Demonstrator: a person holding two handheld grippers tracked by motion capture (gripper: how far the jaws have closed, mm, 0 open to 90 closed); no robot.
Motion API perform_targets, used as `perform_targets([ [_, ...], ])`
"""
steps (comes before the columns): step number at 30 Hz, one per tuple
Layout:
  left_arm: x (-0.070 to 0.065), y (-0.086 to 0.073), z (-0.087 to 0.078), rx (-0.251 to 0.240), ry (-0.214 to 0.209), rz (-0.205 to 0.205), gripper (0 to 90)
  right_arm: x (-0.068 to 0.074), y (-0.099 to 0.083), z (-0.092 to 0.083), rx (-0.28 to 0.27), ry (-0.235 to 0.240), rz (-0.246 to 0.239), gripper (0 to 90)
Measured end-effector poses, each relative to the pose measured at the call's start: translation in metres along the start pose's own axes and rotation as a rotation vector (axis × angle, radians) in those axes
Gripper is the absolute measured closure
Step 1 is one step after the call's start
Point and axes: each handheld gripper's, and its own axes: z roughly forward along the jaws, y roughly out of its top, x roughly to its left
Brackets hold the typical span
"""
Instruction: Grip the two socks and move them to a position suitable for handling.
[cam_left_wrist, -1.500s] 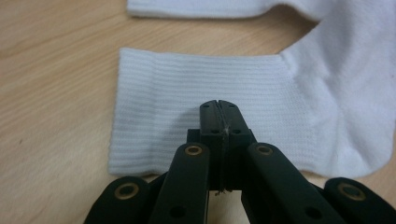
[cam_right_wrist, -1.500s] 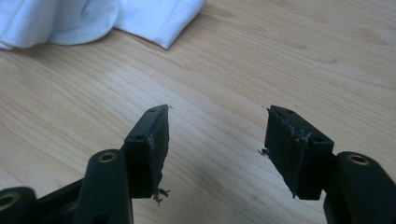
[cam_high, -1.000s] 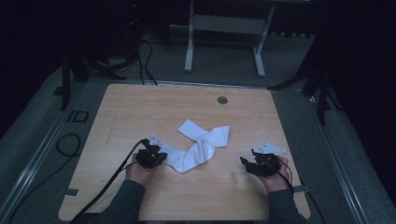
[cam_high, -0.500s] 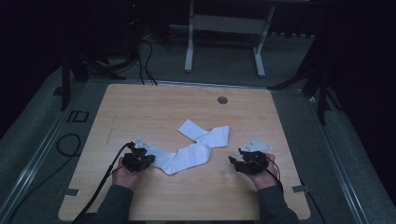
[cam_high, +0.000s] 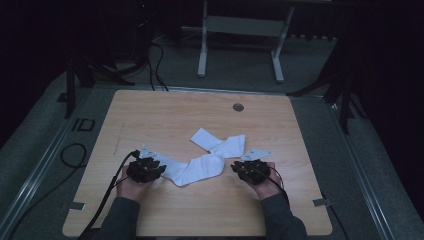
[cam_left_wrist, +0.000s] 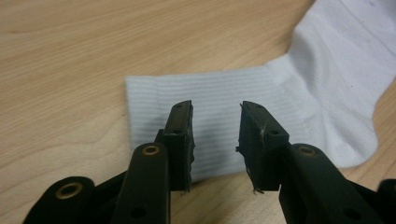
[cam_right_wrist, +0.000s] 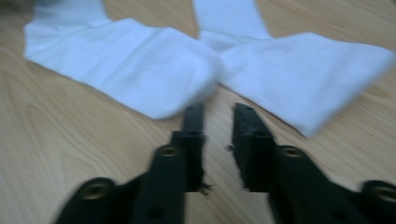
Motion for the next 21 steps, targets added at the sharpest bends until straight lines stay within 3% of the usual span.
perform_targets([
  [4, 0.004, 0.0, -0.002, -0.009, 0.013, -0.01, 65.0, 0.009, 0.006, 0.017, 0.016, 0.044, -0.015, 88.8],
  [12, 0.009, -0.001, -0.005, -0.029, 0.029, -0.03, 65.4, 0.019, 0.016, 0.041, 0.029, 0.089, -0.024, 89.5],
  [17, 0.011, -0.001, -0.006, -0.038, 0.036, -0.041, 65.6, 0.021, 0.016, 0.059, 0.09, 0.09, -0.021, 89.3],
  [21, 0.013, -0.002, -0.007, -0.041, 0.037, -0.048, 65.7, 0.021, 0.014, 0.057, 0.113, 0.105, -0.022, 89.4],
])
